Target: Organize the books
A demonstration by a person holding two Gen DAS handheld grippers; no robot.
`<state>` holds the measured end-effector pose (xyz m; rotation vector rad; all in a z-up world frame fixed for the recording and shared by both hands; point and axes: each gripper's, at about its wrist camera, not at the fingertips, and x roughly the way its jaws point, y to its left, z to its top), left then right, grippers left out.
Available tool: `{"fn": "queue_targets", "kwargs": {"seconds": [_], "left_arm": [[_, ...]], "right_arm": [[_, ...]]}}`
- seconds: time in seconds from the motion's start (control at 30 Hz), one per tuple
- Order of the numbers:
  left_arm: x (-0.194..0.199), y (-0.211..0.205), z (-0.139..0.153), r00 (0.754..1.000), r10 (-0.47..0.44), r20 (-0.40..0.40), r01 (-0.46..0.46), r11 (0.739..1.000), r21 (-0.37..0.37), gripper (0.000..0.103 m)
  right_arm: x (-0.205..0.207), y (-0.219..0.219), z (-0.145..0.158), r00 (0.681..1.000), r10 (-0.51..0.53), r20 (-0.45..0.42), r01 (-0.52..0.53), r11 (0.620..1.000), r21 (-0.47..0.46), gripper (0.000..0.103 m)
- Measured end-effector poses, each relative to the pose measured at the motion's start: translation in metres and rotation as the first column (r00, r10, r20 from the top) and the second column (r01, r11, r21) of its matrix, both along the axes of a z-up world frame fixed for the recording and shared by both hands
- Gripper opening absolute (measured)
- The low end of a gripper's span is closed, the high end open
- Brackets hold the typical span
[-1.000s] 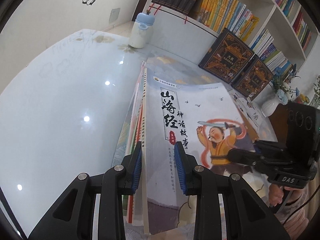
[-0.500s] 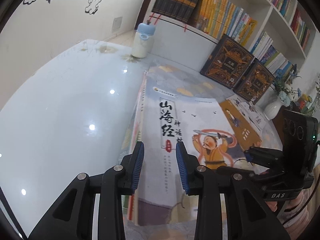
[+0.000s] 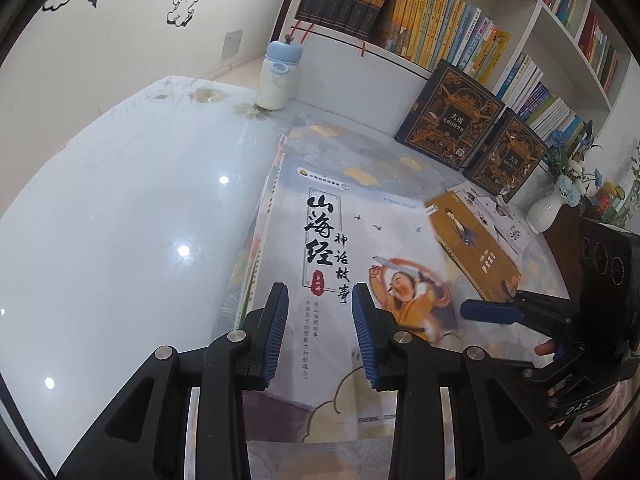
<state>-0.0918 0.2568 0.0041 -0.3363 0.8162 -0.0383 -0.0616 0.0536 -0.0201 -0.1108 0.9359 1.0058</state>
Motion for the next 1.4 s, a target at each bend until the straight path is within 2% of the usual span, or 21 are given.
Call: {"fn": "queue_targets", "kwargs": {"seconds": [0.27,0.5,0.67,0.77,0.9,1.0,1.1,1.2,1.4], "left_arm": [[0.005,-0.036,0.013,0.999,-0.033,0.0,0.033,0.999,0.019,0.031],[0.02,-0.095,0.018,0.994,-0.105,-0.004,0.105,0.994,0.011,0.032],[0.036,-0.15,0.006,0.988,-0.151,-0.029,0.151,0.989,-0.013,0.036],[0.049,-0.182,-0.009,0.986,-0.159,-0.056,0.157,0.987,-0.023,0.036],[0.067,-0.208,-0.03,0.985,-0.139,-0.099,0.132,0.988,-0.074,0.036],[0.079,-0.225,-0.042,0.983,-0.128,-0.135,0.121,0.991,-0.059,0.036],[0.091,-0.233,-0.052,0.978,-0.127,-0.164,0.119,0.991,-0.059,0.036],[0.098,-0.236,-0.057,0.977,-0.123,-0.177,0.115,0.992,-0.053,0.036],[0.113,-0.235,-0.068,0.975,-0.134,-0.177,0.122,0.99,-0.075,0.036]], "right_arm": [[0.003,-0.049,0.012,0.998,-0.063,0.013,0.063,0.997,0.047,0.07],[0.028,-0.133,0.02,0.982,-0.191,-0.016,0.191,0.969,0.154,0.07],[0.056,-0.201,0.004,0.954,-0.291,-0.071,0.3,0.934,0.193,0.07],[0.079,-0.227,-0.011,0.943,-0.316,-0.102,0.33,0.928,0.171,0.07],[0.117,-0.238,-0.04,0.934,-0.326,-0.143,0.337,0.939,0.064,0.07],[0.141,-0.24,-0.057,0.932,-0.315,-0.179,0.326,0.944,0.04,0.07],[0.158,-0.235,-0.059,0.945,-0.298,-0.134,0.305,0.952,0.036,0.07],[0.171,-0.225,-0.057,0.954,-0.298,-0.038,0.296,0.954,-0.049,0.07],[0.206,-0.211,-0.058,0.967,-0.238,-0.084,0.234,0.971,-0.055,0.071]]}}
